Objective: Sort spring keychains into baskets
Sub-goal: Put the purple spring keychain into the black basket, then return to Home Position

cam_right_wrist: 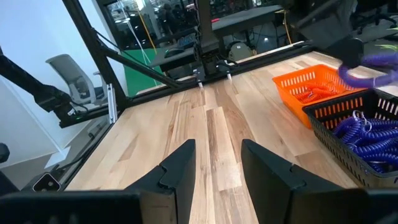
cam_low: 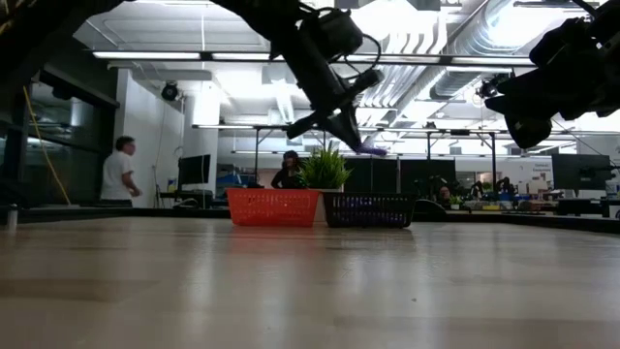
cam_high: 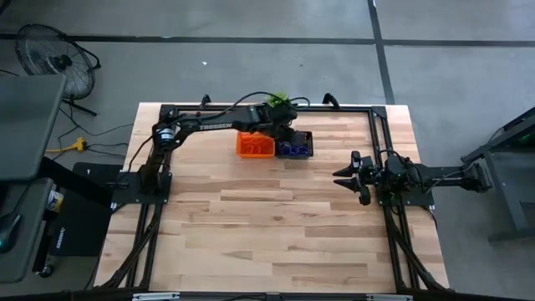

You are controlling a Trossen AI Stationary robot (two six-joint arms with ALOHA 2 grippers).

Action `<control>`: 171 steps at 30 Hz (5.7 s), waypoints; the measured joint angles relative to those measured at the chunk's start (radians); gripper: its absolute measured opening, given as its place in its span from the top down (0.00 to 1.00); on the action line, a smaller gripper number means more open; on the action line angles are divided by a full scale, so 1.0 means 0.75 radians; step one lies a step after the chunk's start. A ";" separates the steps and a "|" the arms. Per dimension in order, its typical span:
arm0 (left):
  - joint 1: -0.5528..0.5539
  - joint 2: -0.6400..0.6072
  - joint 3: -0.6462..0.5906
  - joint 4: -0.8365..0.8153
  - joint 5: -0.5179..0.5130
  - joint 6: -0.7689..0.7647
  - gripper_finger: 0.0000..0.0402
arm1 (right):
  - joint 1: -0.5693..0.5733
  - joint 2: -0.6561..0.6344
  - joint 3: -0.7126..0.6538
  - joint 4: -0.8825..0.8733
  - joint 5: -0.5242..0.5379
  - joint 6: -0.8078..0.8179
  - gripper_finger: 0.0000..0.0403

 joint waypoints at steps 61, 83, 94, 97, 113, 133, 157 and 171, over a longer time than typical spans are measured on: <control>-0.306 -0.271 -0.217 0.325 0.159 0.724 1.00 | 0.000 0.000 0.000 0.001 0.000 0.000 0.69; -0.450 -1.261 -1.491 0.939 0.181 0.767 1.00 | 0.000 0.000 0.000 0.000 0.000 0.000 0.69; -0.447 -1.655 -2.011 1.389 0.232 0.758 1.00 | 0.000 -0.001 0.000 0.001 0.000 0.000 0.69; -0.446 -1.732 -2.123 1.512 0.255 0.758 1.00 | 0.000 -0.001 0.000 0.000 0.000 0.000 0.69; -0.445 -2.008 -2.406 1.710 0.285 0.831 1.00 | 0.000 -0.001 0.000 -0.001 0.000 0.000 0.69; -0.308 -2.732 -2.409 0.896 0.271 0.886 1.00 | 0.000 0.000 0.000 -0.001 0.000 0.000 0.69; -0.307 -2.720 -2.410 0.883 0.202 0.826 1.00 | 0.000 0.000 0.000 -0.003 0.002 0.000 0.69; -0.307 -2.720 -2.410 0.883 0.202 0.826 1.00 | 0.000 0.000 0.000 -0.004 0.001 0.000 0.69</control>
